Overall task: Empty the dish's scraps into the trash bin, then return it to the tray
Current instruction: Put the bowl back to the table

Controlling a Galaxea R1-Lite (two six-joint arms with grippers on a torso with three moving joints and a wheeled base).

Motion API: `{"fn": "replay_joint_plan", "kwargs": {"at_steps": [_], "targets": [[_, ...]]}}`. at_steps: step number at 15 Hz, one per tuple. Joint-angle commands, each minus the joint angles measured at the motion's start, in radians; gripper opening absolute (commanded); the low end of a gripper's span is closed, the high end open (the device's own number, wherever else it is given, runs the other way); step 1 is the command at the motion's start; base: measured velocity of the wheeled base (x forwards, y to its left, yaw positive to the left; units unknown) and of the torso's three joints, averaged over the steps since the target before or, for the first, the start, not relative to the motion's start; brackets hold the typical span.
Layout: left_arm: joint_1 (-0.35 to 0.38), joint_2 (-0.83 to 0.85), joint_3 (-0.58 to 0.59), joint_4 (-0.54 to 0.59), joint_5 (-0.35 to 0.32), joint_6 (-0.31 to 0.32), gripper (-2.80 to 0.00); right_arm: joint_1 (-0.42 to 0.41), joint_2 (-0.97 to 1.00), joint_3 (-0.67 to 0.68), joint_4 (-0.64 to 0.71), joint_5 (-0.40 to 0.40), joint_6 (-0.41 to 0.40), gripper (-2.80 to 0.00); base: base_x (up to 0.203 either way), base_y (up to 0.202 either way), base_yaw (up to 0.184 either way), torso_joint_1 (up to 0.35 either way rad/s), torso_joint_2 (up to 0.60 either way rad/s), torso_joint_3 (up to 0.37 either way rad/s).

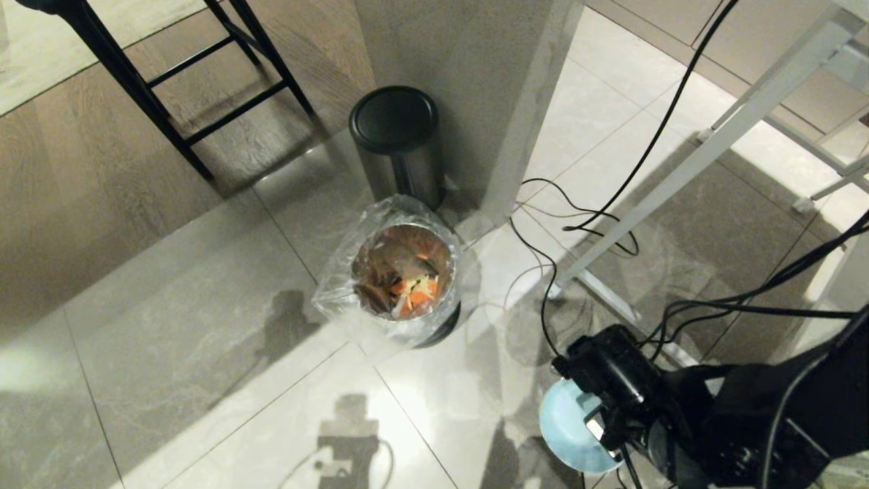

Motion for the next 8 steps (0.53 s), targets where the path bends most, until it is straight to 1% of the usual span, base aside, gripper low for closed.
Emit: {"fn": "replay_joint_plan", "kwargs": {"at_steps": [1,4,6,8], "targets": [[0.000,0.000,0.000,-0.001,0.001,0.000,-2.80,-0.004,-0.028,0.067,-0.002,-0.004,0.041,-2.80,0.000,0.000,0.000,0.000,0.00,0.000],[0.000,0.001,0.000,-0.001,0.001,0.000,-2.80,-0.038,-0.064,0.193,-0.003,-0.004,0.176,-2.80,0.000,0.000,0.000,0.000,0.00,0.000],[0.000,0.000,0.000,-0.001,0.001,0.000,-2.80,-0.080,-0.095,0.260,-0.003,-0.004,0.287,-2.80,0.000,0.000,0.000,0.000,0.00,0.000],[0.000,0.001,0.000,-0.001,0.001,0.000,-2.80,-0.129,-0.122,0.309,-0.004,-0.004,0.355,-2.80,0.000,0.000,0.000,0.000,0.00,0.000]]}}
